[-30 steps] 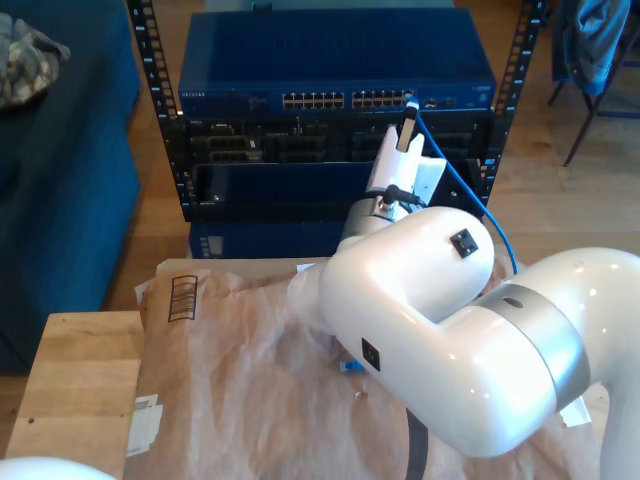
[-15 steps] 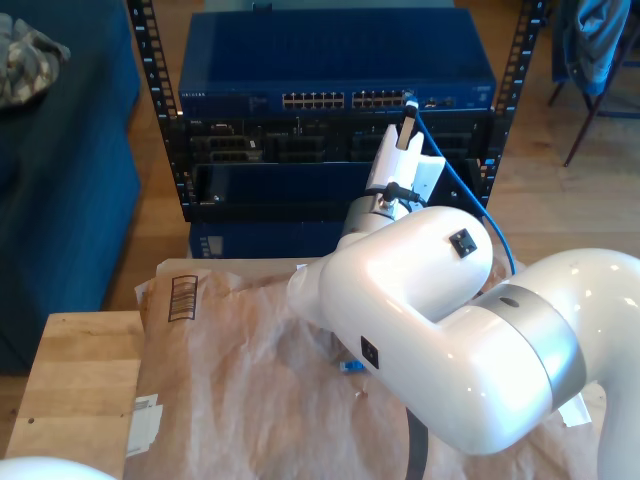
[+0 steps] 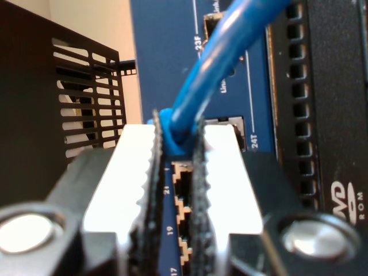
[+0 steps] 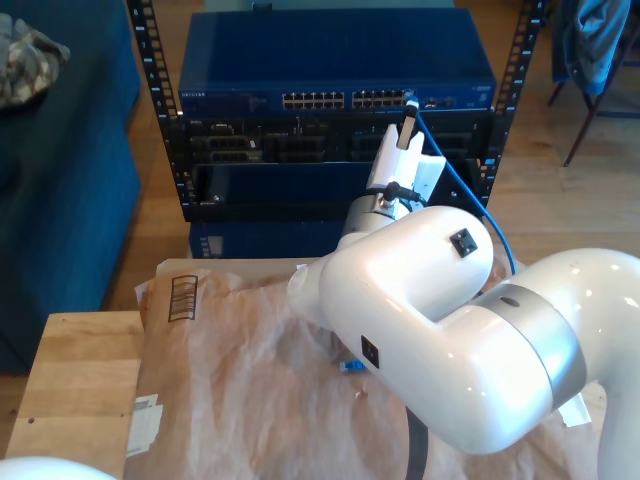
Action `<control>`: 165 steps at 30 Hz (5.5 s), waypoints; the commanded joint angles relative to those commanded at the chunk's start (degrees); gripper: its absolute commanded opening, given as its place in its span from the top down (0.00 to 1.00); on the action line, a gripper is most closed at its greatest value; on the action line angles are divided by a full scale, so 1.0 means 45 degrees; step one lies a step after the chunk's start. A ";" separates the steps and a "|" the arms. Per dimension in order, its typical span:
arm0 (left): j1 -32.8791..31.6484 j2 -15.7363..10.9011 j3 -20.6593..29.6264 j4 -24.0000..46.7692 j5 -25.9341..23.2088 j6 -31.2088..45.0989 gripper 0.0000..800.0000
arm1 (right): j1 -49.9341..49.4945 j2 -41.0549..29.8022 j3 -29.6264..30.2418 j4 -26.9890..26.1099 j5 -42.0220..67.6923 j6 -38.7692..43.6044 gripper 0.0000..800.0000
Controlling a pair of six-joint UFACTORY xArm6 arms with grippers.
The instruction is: Grab the cable and plug it in
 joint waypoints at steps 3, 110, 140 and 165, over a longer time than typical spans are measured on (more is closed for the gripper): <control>0.0000 0.0000 0.0000 0.0000 0.0000 0.0000 0.00 | -0.0020 0.0000 0.0000 0.0000 0.0000 0.0020 1.00; 0.0000 0.0000 0.0000 0.0000 0.0020 0.0000 0.00 | -0.2540 -0.5626 0.6076 -0.2696 0.3360 0.0137 0.54; 0.0000 0.0000 0.0000 0.0000 0.0000 0.0000 0.00 | -1.0393 -0.8889 0.6603 -0.9026 1.5687 -0.1153 0.02; 0.0000 0.0000 0.0000 0.0000 0.0000 0.0000 0.00 | -1.9810 -1.4125 0.9026 -1.0842 3.3211 -1.0100 0.01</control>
